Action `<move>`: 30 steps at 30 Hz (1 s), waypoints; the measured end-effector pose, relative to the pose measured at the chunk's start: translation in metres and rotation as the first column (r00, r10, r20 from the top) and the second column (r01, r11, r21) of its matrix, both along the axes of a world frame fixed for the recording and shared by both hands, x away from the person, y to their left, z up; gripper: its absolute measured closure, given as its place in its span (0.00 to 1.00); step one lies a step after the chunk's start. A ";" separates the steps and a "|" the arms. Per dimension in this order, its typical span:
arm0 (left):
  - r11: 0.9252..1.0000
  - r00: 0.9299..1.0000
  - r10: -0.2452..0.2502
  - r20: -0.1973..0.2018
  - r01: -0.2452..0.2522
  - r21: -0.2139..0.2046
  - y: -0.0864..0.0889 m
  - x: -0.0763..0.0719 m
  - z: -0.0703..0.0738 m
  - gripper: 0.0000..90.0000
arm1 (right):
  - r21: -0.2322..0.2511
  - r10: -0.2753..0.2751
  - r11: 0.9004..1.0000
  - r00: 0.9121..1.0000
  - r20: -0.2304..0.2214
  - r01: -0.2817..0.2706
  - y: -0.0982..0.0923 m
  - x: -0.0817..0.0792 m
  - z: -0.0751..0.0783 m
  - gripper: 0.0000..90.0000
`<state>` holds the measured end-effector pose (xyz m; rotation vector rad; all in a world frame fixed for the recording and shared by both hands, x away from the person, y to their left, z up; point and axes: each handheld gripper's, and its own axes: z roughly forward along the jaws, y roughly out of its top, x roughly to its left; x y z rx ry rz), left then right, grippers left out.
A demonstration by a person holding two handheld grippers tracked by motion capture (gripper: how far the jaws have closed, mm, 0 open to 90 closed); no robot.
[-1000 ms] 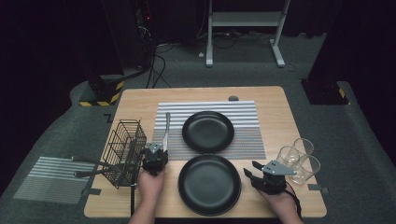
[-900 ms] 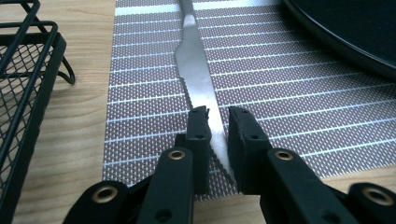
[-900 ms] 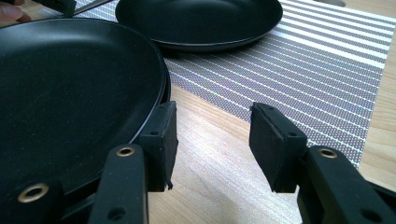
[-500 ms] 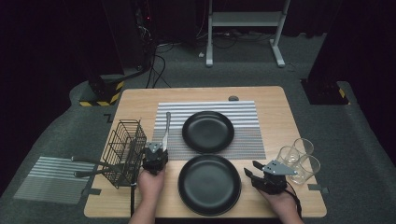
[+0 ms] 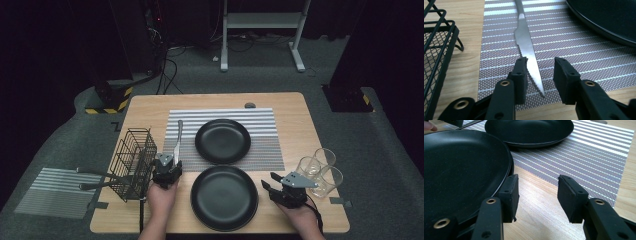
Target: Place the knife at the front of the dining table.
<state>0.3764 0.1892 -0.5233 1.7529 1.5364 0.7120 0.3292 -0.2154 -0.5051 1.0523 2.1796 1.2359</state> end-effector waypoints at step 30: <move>0.995 0.995 -0.100 0.019 0.100 0.013 0.000 -0.009 0.000 0.65 | -0.013 0.001 1.000 1.000 -0.002 -0.001 0.002 0.001 -0.004 0.58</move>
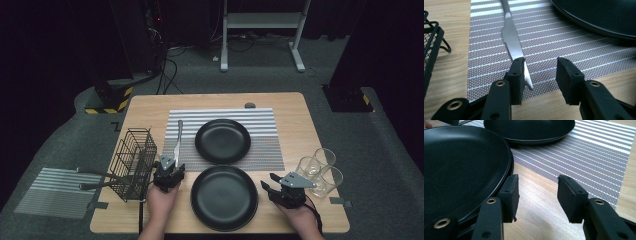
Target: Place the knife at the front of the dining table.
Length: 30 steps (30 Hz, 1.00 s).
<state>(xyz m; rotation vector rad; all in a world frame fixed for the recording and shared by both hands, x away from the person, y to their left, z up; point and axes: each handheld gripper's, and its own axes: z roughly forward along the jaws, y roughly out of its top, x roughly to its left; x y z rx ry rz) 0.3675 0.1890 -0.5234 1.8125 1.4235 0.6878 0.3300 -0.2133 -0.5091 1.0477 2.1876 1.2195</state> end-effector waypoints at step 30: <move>0.987 0.982 -0.160 0.103 0.161 -0.002 -0.015 -0.019 0.011 0.62 | -0.105 -0.116 0.988 0.992 -0.043 0.111 0.006 0.005 -0.011 0.61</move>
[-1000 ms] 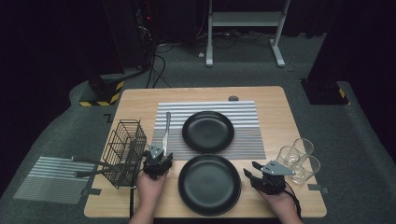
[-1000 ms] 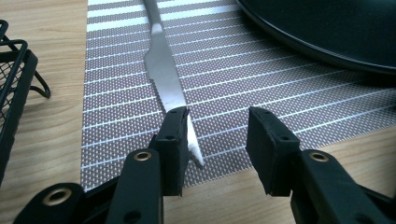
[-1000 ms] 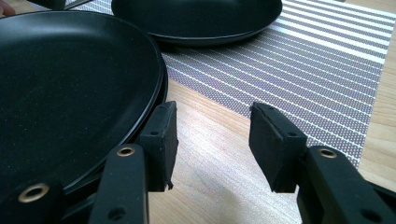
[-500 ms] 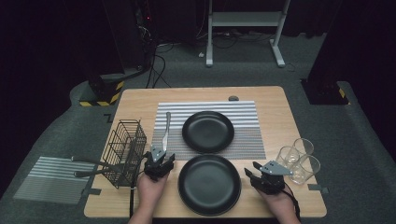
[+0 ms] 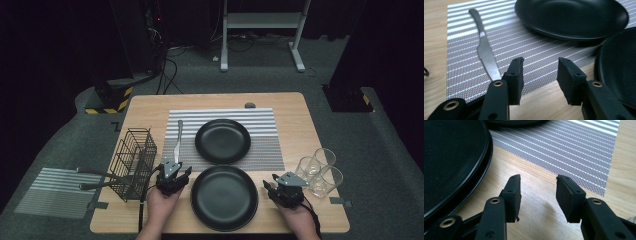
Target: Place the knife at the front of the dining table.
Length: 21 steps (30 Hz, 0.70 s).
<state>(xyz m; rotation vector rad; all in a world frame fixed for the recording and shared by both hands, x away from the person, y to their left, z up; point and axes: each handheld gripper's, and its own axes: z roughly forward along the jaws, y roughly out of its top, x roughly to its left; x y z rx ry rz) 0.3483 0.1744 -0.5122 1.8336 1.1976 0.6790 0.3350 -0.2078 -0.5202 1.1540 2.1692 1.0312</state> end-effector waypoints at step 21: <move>0.997 0.995 -0.035 0.095 0.041 -0.060 0.000 -0.012 0.021 0.62 | -0.030 0.001 1.000 0.998 -0.060 -0.003 0.003 0.005 -0.003 0.55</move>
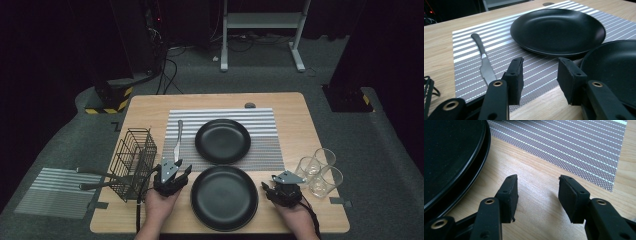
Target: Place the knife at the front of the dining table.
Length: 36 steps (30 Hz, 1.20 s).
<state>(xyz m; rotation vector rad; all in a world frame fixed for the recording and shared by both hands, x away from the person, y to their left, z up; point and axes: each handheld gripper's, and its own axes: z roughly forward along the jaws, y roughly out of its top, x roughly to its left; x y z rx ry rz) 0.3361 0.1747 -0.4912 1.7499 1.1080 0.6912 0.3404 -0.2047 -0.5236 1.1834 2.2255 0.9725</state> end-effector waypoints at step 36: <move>0.997 0.996 -0.036 0.086 0.042 -0.065 0.006 -0.018 0.044 0.57 | 0.001 0.007 1.000 1.000 -0.015 -0.007 0.001 0.000 0.000 0.54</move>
